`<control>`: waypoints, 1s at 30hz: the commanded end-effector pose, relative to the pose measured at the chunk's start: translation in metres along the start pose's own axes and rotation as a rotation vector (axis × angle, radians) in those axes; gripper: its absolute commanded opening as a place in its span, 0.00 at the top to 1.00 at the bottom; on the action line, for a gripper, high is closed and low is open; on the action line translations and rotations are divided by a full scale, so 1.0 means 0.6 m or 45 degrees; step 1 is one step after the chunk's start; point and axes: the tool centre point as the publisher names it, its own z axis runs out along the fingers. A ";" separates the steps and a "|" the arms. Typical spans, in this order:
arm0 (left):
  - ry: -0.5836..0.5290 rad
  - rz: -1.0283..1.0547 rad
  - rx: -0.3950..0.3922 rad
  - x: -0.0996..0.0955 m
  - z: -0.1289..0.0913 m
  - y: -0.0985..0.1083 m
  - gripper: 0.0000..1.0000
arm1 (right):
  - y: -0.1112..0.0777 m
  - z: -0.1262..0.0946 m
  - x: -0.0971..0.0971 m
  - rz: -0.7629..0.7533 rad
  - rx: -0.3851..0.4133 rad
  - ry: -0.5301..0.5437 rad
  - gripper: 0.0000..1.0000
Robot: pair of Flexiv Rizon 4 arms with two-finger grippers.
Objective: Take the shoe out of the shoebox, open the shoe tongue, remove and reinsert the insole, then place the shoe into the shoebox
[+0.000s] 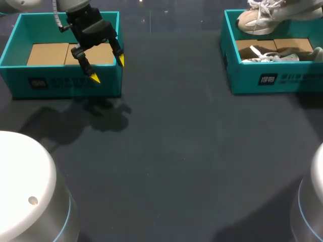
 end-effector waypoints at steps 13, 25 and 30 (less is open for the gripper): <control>-0.001 0.001 -0.004 0.001 -0.001 0.000 0.00 | -0.015 0.067 0.021 0.152 0.143 0.051 1.00; -0.001 0.001 -0.004 0.001 -0.001 0.000 0.00 | -0.020 0.094 0.043 0.167 0.206 0.030 1.00; -0.001 0.001 -0.004 0.001 -0.001 0.000 0.00 | -0.014 0.103 0.053 0.167 0.206 0.040 1.00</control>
